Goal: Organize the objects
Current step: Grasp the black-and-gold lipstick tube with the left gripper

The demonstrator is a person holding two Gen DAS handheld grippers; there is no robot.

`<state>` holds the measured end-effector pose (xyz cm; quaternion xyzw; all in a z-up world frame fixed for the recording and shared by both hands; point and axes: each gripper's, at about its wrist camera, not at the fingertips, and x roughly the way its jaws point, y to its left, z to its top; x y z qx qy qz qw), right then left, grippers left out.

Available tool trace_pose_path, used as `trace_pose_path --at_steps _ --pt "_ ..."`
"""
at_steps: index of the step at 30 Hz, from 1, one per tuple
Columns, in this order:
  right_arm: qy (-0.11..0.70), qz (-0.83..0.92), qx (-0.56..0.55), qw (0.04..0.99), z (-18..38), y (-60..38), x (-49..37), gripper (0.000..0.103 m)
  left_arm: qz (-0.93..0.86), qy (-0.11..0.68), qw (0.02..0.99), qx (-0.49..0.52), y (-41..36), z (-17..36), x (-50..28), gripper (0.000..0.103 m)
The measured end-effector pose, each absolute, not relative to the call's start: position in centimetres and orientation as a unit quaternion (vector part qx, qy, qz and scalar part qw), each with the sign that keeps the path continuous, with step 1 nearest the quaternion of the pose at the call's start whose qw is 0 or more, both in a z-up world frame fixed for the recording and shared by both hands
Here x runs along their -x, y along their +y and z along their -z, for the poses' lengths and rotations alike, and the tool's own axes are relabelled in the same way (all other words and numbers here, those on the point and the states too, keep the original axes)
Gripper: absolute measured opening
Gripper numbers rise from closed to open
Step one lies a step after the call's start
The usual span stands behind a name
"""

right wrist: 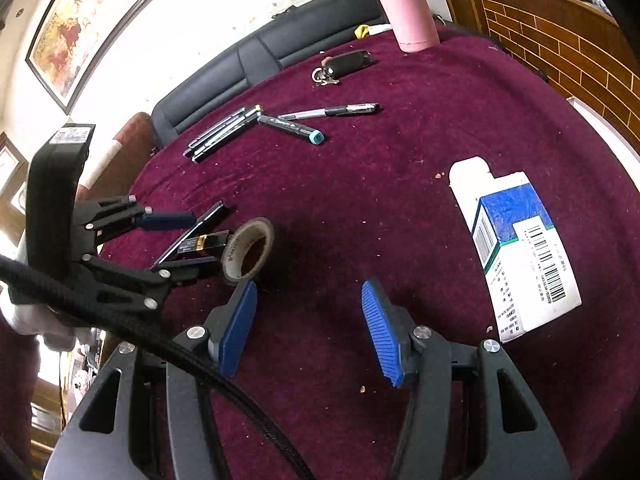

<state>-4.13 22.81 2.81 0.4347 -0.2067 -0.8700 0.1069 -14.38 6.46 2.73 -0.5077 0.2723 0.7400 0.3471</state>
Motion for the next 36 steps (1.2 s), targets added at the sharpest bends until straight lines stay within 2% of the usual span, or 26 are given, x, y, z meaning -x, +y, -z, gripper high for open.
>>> trace_pose_path --at_steps 3,5,6,11,15,20,25,29,36 --pt "-0.212 0.868 -0.435 0.107 -2.8 23.0 4.2 0.054 -0.712 0.256 0.399 0.517 6.7 -2.9 12.9 0.042" --pt "-0.213 0.869 -0.435 0.107 -2.8 22.9 4.1 0.054 -0.681 0.277 0.411 0.539 7.3 -2.0 11.8 0.042" --pt "-0.212 0.869 -0.434 0.108 -2.8 22.9 4.1 0.054 -0.674 0.309 0.406 0.534 7.6 -1.5 10.9 0.042" --pt "-0.211 0.871 -0.430 0.108 -2.9 22.9 3.9 0.054 -0.708 0.308 0.385 0.505 6.8 -2.9 11.2 0.042" --pt "-0.213 0.868 -0.436 0.106 -2.7 23.0 4.1 0.054 -0.732 0.357 0.373 0.444 6.6 -4.6 10.8 0.044" --pt "-0.211 0.868 -0.436 0.105 -2.6 22.9 4.0 0.054 -0.705 0.415 0.354 0.453 7.4 -1.7 12.2 0.045" --pt "-0.209 0.867 -0.439 0.107 -2.5 22.7 4.1 0.054 -0.721 0.335 0.352 0.494 7.1 -1.1 13.6 0.042" --pt "-0.208 0.868 -0.436 0.112 -2.5 22.5 4.0 0.054 -0.728 0.294 0.349 0.511 6.4 -1.2 12.2 0.014" --pt "-0.185 0.880 -0.420 0.120 -3.0 21.5 3.6 0.054 -0.765 0.223 0.327 0.509 3.7 -2.6 7.6 0.014"
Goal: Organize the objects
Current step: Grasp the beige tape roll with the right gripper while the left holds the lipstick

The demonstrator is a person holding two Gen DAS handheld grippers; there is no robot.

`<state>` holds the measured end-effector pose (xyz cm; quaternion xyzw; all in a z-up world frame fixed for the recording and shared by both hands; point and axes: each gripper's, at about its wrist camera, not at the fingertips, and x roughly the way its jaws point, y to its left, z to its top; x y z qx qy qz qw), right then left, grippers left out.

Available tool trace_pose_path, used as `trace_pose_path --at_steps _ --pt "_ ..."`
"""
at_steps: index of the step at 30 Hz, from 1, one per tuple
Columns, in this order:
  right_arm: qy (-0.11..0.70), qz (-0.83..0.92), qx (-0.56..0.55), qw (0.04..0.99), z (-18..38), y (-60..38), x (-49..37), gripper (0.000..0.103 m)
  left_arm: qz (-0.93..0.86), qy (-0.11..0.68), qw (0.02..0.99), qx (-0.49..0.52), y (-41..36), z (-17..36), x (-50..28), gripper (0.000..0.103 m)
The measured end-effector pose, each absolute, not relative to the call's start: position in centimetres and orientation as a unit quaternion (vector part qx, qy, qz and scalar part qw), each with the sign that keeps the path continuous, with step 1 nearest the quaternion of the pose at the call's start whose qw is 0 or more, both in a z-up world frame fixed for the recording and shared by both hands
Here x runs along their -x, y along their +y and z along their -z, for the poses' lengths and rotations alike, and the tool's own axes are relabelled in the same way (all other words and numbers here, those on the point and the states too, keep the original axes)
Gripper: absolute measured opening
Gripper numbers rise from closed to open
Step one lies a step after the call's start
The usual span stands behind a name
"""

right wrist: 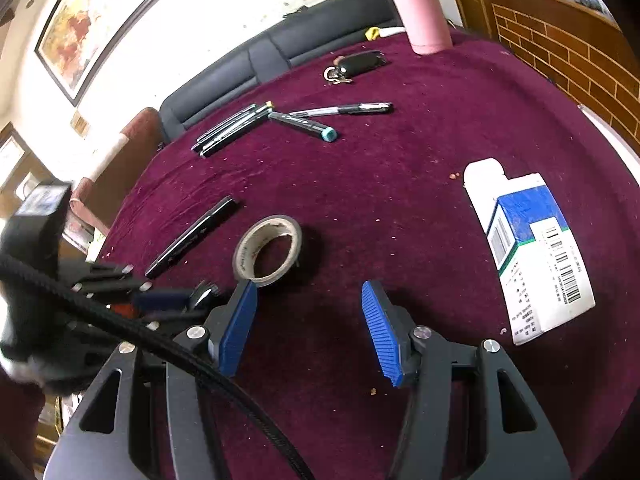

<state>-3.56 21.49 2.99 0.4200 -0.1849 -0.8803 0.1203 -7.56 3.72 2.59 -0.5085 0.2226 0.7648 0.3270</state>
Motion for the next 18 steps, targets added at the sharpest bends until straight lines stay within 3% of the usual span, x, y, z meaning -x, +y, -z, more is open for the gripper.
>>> trace_pose_path --at_steps 4,11,12,13,14,15,16,18 --pt "-0.210 0.876 -0.421 0.102 -3.8 21.8 4.3 0.054 -0.792 0.123 0.339 0.493 0.3 -5.3 3.7 0.014" --pt "-0.136 0.864 -0.479 0.075 -2.4 18.5 9.9 0.053 -0.812 0.031 0.364 0.456 -3.7 -8.6 -2.5 0.014" --pt "-0.117 0.870 -0.473 0.068 -2.3 18.0 10.1 0.050 -0.814 0.021 0.364 0.452 -4.4 -8.8 -3.2 0.014" --pt "-0.084 0.875 -0.473 0.059 -2.3 17.1 10.5 0.036 -0.817 0.015 0.359 0.451 -4.9 -8.8 -3.5 0.014" --pt "-0.055 0.876 -0.476 0.048 -2.2 16.4 10.7 0.033 -0.820 0.009 0.354 0.450 -5.6 -8.8 -3.9 0.014" --pt "-0.035 0.877 -0.477 0.050 -2.2 15.8 10.7 0.019 -0.823 0.000 0.349 0.447 -6.5 -8.8 -4.3 0.014" --pt "-0.019 0.875 -0.481 0.051 -2.2 15.2 10.7 0.012 -0.827 -0.008 0.344 0.445 -7.2 -8.8 -4.6 0.014" --pt "-0.011 0.872 -0.486 0.048 -2.2 15.3 10.7 0.009 -0.838 -0.021 0.326 0.438 -9.1 -9.0 -5.6 0.014"
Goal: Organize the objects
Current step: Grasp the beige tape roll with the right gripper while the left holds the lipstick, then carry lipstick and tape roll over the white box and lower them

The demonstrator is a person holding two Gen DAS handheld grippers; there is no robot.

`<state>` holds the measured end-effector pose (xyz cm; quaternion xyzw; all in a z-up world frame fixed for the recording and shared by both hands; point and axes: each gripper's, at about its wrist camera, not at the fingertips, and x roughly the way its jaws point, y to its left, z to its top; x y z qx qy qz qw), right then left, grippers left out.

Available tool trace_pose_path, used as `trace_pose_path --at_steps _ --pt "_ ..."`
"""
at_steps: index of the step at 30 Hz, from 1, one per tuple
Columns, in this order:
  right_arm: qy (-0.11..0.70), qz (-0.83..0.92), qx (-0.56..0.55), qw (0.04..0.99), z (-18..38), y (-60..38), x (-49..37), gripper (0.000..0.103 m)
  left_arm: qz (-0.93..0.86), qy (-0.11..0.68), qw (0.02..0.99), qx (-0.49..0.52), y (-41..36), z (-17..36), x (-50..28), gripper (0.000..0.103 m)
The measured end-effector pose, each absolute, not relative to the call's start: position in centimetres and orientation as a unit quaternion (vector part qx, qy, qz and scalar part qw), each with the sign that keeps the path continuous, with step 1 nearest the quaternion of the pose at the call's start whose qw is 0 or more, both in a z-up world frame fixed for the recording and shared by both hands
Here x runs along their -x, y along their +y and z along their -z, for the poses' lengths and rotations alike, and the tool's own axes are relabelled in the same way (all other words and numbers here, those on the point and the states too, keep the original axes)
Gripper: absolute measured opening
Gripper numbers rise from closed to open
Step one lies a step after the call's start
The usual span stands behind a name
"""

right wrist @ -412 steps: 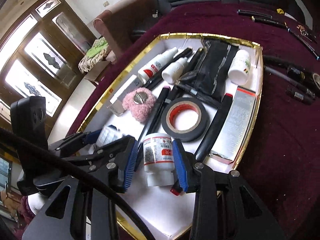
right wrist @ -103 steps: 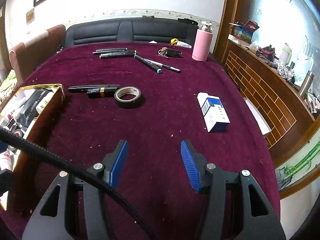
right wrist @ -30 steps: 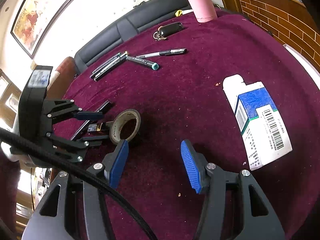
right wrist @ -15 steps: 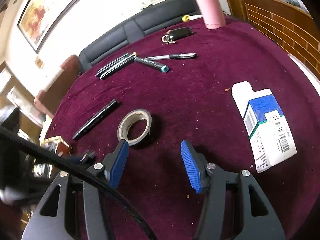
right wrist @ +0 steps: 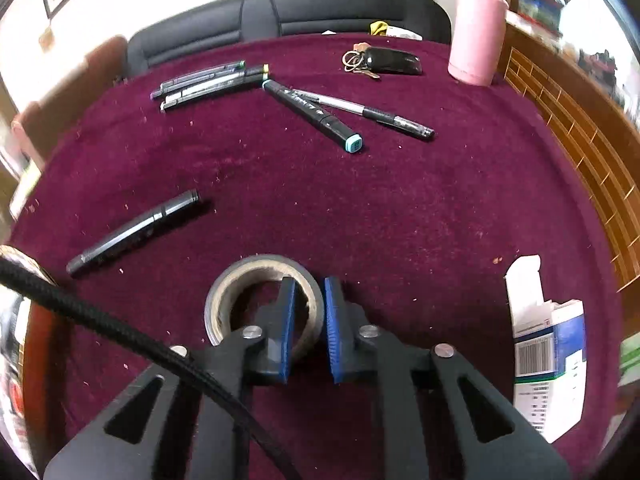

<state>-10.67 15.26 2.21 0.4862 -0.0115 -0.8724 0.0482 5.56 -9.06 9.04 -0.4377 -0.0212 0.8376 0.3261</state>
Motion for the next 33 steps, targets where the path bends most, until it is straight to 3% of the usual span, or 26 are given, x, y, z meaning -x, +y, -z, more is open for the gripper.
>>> trace_pose_path --at_steps 9,17,25,33 --pt "-0.063 0.886 -0.452 0.082 -6.0 15.3 6.0 0.009 -0.866 -0.098 0.258 0.417 -16.1 -8.5 -7.4 0.014" --pt "-0.056 0.874 -0.428 0.224 -10.0 8.4 -1.6 0.010 -0.870 -0.121 0.194 0.437 -19.7 -6.2 -10.6 0.014" --pt "0.019 0.829 -0.439 0.345 -9.3 -2.6 -8.4 0.010 -0.867 -0.118 0.168 0.454 -19.7 -4.2 -13.2 0.014" --pt "0.122 0.812 -0.460 0.338 -5.8 -7.5 -12.7 0.010 -0.866 -0.111 0.143 0.467 -20.1 -2.3 -13.6 0.014"
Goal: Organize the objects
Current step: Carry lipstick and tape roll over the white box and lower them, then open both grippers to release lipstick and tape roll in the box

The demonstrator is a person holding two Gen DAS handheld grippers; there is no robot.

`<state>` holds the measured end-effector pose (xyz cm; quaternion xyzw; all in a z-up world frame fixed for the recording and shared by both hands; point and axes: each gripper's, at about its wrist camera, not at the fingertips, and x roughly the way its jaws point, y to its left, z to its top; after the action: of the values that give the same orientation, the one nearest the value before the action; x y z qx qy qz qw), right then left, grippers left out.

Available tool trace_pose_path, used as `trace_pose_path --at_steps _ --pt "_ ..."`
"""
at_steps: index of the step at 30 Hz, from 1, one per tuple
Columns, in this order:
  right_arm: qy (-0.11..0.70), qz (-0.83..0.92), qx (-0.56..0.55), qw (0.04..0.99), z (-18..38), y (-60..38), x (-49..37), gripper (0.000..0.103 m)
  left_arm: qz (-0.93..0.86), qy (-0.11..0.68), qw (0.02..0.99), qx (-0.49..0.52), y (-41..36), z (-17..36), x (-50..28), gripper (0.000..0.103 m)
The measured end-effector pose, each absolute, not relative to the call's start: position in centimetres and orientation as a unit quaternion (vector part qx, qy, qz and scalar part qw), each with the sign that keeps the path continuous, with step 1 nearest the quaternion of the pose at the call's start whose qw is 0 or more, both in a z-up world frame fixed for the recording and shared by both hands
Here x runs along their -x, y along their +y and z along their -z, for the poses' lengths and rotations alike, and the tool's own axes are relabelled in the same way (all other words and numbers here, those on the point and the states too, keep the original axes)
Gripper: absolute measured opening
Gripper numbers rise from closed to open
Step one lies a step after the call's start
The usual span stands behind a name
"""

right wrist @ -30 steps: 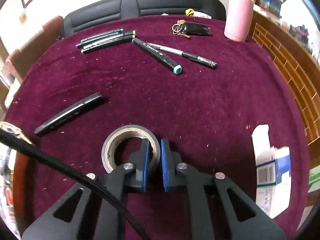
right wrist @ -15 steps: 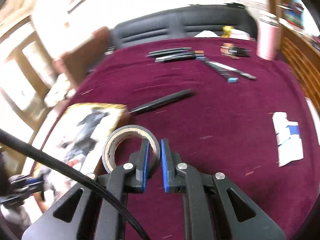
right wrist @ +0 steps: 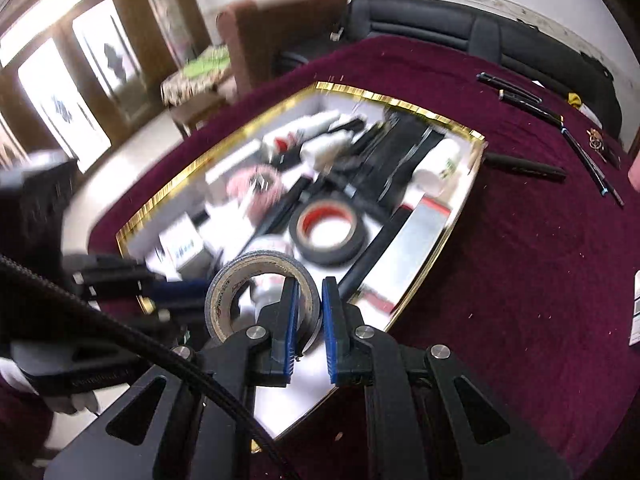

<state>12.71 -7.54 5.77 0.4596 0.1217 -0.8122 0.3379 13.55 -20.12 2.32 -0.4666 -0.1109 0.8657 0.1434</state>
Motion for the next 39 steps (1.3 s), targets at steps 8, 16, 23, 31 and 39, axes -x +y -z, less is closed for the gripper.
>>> trace_pose_path --at_steps 8,16,23,31,39 --pt "0.178 0.802 -0.467 0.326 -4.6 -8.1 -14.9 0.012 -0.873 -0.129 0.150 0.445 -21.2 -3.0 -14.3 0.016" --pt "0.130 0.832 -0.442 0.309 -7.5 -6.1 -15.2 0.039 -0.891 -0.119 0.148 0.412 -20.8 -5.0 -15.1 0.042" --pt "0.092 0.884 -0.397 0.228 -9.3 -2.1 -15.0 0.053 -0.914 -0.083 0.130 0.374 -19.0 -6.9 -16.2 0.056" --pt "0.109 0.915 -0.358 0.148 -9.5 0.4 -14.9 0.054 -0.964 -0.010 0.023 0.263 -17.1 -10.8 -18.8 0.077" --pt "0.092 0.924 -0.344 0.139 -9.7 1.0 -15.6 0.060 -0.953 -0.140 0.052 0.265 -19.9 -11.4 -19.0 0.095"
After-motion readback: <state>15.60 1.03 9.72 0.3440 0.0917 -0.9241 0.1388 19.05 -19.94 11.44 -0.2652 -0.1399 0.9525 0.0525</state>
